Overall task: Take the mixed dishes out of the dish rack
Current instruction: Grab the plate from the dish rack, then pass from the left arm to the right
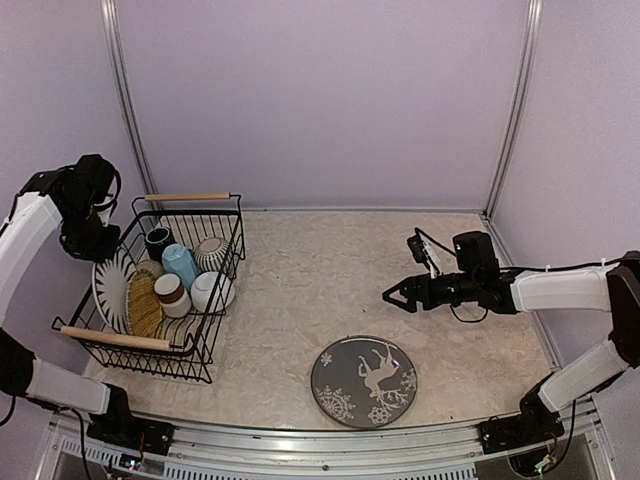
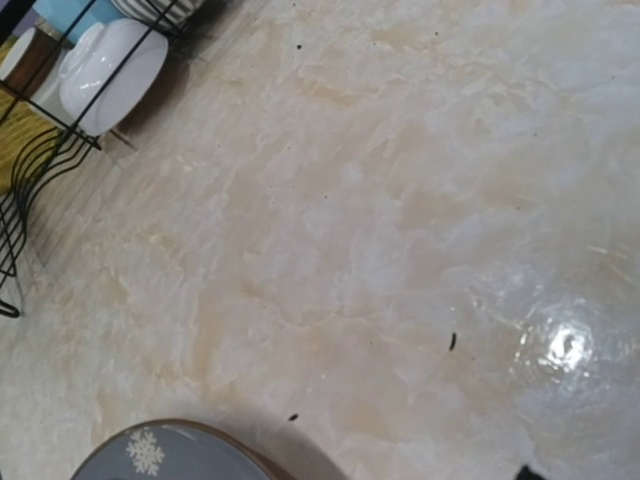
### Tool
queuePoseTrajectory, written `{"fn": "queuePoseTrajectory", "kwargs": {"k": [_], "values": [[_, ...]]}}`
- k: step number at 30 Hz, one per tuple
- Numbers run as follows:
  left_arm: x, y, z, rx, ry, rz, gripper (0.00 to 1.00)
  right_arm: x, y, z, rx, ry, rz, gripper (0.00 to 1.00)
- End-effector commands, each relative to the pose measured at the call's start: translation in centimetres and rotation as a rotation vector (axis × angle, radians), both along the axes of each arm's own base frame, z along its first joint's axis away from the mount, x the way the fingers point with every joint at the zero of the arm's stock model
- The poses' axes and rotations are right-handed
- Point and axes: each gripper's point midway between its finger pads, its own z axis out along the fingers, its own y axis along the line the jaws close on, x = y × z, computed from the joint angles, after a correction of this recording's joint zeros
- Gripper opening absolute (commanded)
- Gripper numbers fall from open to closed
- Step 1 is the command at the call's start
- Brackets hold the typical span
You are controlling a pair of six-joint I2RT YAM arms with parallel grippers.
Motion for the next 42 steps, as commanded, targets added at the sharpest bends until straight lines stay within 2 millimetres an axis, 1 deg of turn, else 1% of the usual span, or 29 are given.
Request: {"fn": "queuePoseTrajectory", "kwargs": {"k": [1, 4, 10, 13, 21, 24, 26, 31, 32, 34, 35, 37, 40, 42], "values": [[0.0, 0.3, 5.4, 0.097, -0.17, 0.024, 0.0, 0.0, 0.1, -0.6, 0.0, 0.01, 0.003, 0.81], [-0.2, 0.4, 6.5, 0.137, -0.185, 0.025, 0.0, 0.1, 0.2, -0.7, 0.001, 0.014, 0.005, 0.81], [-1.0, 2.0, 7.8, 0.234, -0.179, 0.075, 0.0, 0.2, 0.2, -0.6, 0.0, 0.015, 0.002, 0.81], [-1.2, 2.2, 8.7, 0.234, -0.207, 0.103, 0.0, 0.2, 0.2, -0.6, -0.002, 0.018, 0.0, 0.81], [-1.6, 0.7, 13.2, 0.1, -0.396, 0.138, 0.0, 0.2, 0.1, -0.8, -0.003, 0.025, -0.005, 0.81], [-1.9, -0.3, 15.3, 0.009, -0.498, 0.13, 0.0, 0.3, 0.0, -0.7, -0.01, 0.028, -0.014, 0.81], [-2.0, -1.4, 17.1, -0.089, -0.593, 0.1, 0.0, 0.4, 0.0, -0.6, -0.012, 0.028, -0.021, 0.82], [-2.6, -6.5, 22.1, -0.407, -0.846, -0.108, 0.0, 0.8, 0.1, -0.3, -0.004, 0.038, -0.035, 0.82], [-3.0, -7.3, 23.1, -0.458, -0.888, -0.147, 0.0, 0.8, 0.2, -0.2, 0.002, 0.041, -0.036, 0.82], [-3.1, -8.9, 24.4, -0.559, -0.941, -0.208, 0.0, 0.9, 0.3, 0.2, 0.016, 0.045, -0.036, 0.82], [-3.0, -9.9, 24.8, -0.611, -0.95, -0.241, 0.0, 1.0, 0.4, 0.4, 0.025, 0.046, -0.036, 0.82], [-2.4, -12.3, 24.7, -0.729, -0.932, -0.322, 0.0, 1.0, 0.6, 1.1, 0.045, 0.049, -0.034, 0.82], [-0.8, -15.8, 23.9, -0.913, -0.889, -0.424, 0.0, 1.0, 1.2, 2.4, 0.096, 0.062, -0.024, 0.82], [0.3, -17.8, 22.9, -1.024, -0.863, -0.482, 0.0, 0.9, 1.8, 3.7, 0.154, 0.074, -0.008, 0.82]]}}
